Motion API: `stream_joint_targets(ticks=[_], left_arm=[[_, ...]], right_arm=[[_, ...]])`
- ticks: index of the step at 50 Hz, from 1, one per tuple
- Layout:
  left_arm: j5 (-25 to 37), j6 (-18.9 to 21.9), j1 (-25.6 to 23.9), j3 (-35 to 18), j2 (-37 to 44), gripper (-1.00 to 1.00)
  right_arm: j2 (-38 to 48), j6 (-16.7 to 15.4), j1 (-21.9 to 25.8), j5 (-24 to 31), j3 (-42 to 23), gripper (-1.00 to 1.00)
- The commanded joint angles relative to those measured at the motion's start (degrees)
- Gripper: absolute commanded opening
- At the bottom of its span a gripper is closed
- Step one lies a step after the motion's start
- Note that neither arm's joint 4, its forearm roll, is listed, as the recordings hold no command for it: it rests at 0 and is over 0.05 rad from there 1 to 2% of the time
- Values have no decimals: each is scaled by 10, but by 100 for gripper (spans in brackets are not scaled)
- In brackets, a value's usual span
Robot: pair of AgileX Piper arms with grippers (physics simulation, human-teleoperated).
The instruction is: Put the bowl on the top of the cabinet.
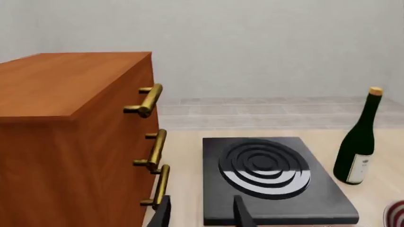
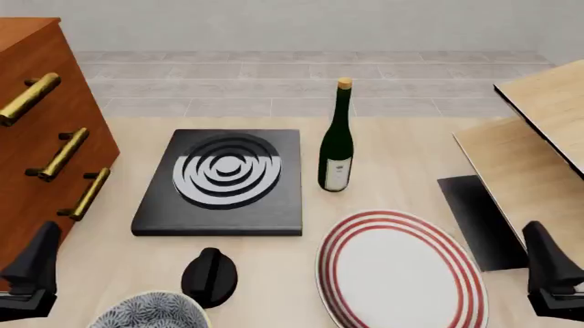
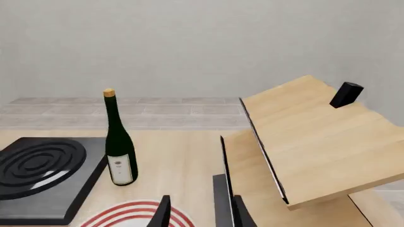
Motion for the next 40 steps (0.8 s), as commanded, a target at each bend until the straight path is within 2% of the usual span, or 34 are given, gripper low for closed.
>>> stream_joint_targets(ticks=[1, 18, 30, 31, 32, 38, 40], left_arm=[[-4, 20, -9, 0, 0, 100], [24, 18, 12, -4, 0, 100], [133, 49, -3, -64, 0, 100], [196, 61, -7, -100, 0, 100], [208, 62, -11, -105, 0, 100], [253, 69, -22, -125, 10, 100], [271, 72, -24, -147, 40, 100]], right_arm=[[3, 0, 0, -1, -2, 100], [3, 0, 0, -1, -2, 100], [3, 0, 0, -1, -2, 100], [3, 0, 0, -1, -2, 100], [3, 0, 0, -1, -2, 100], [3, 0, 0, -1, -2, 100], [3, 0, 0, -1, -2, 100]])
